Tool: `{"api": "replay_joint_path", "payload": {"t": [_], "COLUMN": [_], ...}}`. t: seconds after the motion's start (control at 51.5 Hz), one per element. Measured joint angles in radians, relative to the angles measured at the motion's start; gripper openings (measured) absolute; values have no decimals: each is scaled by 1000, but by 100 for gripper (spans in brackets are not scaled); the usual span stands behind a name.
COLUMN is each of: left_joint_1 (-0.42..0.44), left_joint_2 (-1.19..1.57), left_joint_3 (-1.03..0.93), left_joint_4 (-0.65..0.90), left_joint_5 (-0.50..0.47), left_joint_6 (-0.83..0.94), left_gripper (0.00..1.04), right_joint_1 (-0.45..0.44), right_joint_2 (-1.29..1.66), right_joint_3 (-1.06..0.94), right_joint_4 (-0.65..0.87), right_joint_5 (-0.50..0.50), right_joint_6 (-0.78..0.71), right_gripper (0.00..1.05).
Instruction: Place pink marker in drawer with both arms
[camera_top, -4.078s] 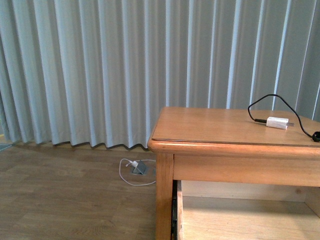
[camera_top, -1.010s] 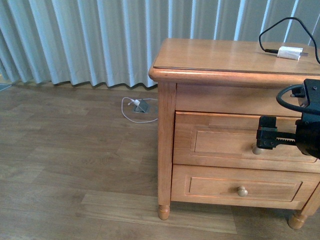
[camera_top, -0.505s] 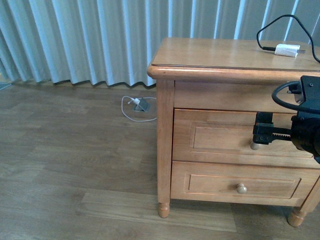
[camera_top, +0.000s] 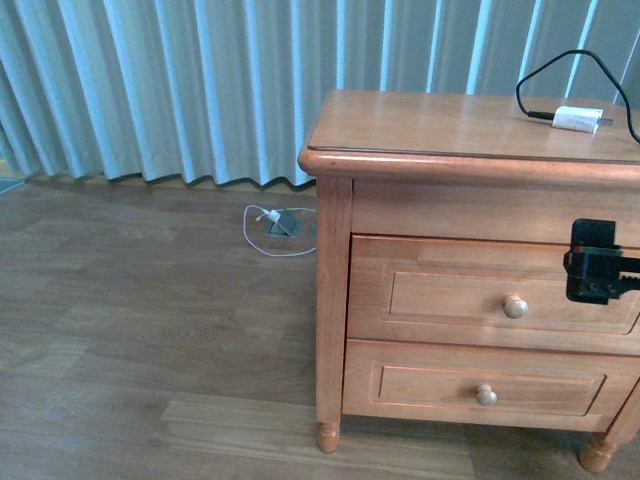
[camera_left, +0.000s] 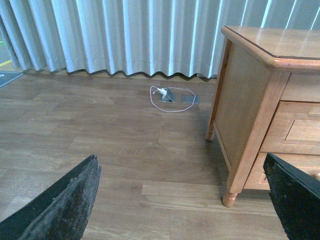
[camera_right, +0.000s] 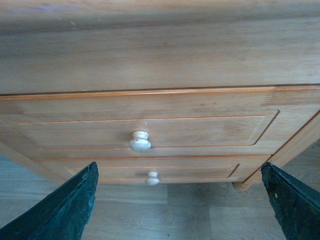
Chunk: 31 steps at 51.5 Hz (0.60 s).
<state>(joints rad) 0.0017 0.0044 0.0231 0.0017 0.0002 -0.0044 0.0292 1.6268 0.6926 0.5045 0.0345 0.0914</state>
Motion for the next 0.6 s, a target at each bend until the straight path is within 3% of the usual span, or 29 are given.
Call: {"api": "replay_joint_path", "payload": {"t": [0.233, 0.466, 0.602], "left_joint_1": [0, 0, 0], "left_joint_2": [0, 0, 0], "left_joint_3": [0, 0, 0], "left_joint_4": [0, 0, 0], "left_joint_5": [0, 0, 0], "left_joint_6": [0, 0, 0], "left_gripper": [99, 99, 99], "right_joint_1": [1, -8, -16], "right_joint_2": [-475, -910, -992], "right_joint_3": [-112, -224, -243], "right_joint_4": [-283, -560, -603], "right_joint_5": [-90, -102, -85], "right_joint_6": [-19, -43, -42], "right_gripper": [96, 96, 96]}}
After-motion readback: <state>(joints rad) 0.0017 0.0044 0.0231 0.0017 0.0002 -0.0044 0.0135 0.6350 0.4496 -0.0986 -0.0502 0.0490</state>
